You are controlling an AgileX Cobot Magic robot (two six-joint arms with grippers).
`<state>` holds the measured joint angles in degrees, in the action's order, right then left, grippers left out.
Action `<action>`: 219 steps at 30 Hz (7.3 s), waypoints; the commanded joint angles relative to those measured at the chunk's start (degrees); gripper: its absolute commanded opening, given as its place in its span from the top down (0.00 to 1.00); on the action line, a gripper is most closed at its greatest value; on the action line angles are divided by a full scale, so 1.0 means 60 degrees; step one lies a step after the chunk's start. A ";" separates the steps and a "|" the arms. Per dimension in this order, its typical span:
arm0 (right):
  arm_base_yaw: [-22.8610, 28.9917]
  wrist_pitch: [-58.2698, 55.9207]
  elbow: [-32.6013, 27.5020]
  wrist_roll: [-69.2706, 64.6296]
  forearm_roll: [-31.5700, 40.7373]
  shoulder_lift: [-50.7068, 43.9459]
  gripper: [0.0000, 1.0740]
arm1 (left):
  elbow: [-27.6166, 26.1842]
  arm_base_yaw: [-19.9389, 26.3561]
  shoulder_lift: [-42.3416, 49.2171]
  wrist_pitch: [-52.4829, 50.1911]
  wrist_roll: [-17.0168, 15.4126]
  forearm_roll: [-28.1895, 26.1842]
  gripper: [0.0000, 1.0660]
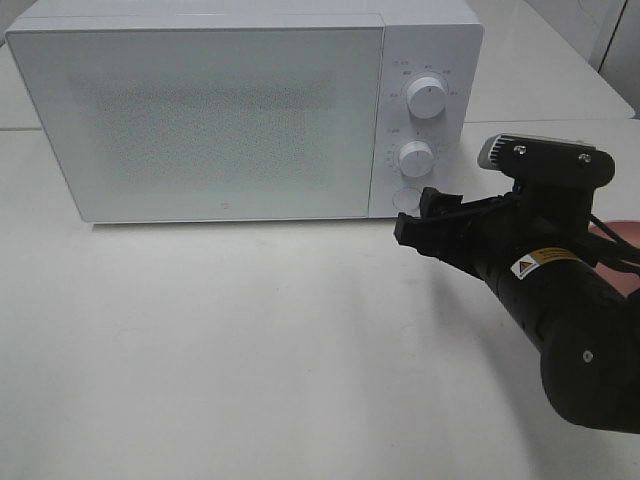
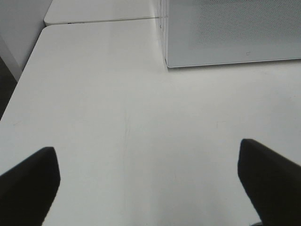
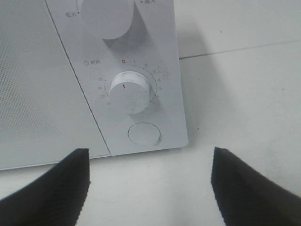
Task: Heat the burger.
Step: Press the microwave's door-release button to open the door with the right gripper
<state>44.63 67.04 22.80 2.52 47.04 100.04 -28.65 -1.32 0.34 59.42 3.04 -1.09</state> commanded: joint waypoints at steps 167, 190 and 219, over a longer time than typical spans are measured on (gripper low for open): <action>-0.1900 -0.1261 0.6704 -1.1965 0.0000 0.4851 1.00 | 0.0029 -0.0029 0.0201 -0.0010 -0.0038 0.0010 0.08; -0.1786 -0.1576 0.6073 -1.1956 0.0029 0.4412 1.00 | 0.0029 -0.0029 0.0201 -0.0010 -0.0038 0.0019 0.08; -0.1537 -0.2110 0.4918 -1.1784 0.0325 0.3782 1.00 | 0.0029 -0.0029 0.0201 -0.0010 -0.0038 0.0019 0.08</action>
<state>34.95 53.80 52.77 -68.87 50.36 123.76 -28.65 -1.32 0.34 59.42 3.04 -1.09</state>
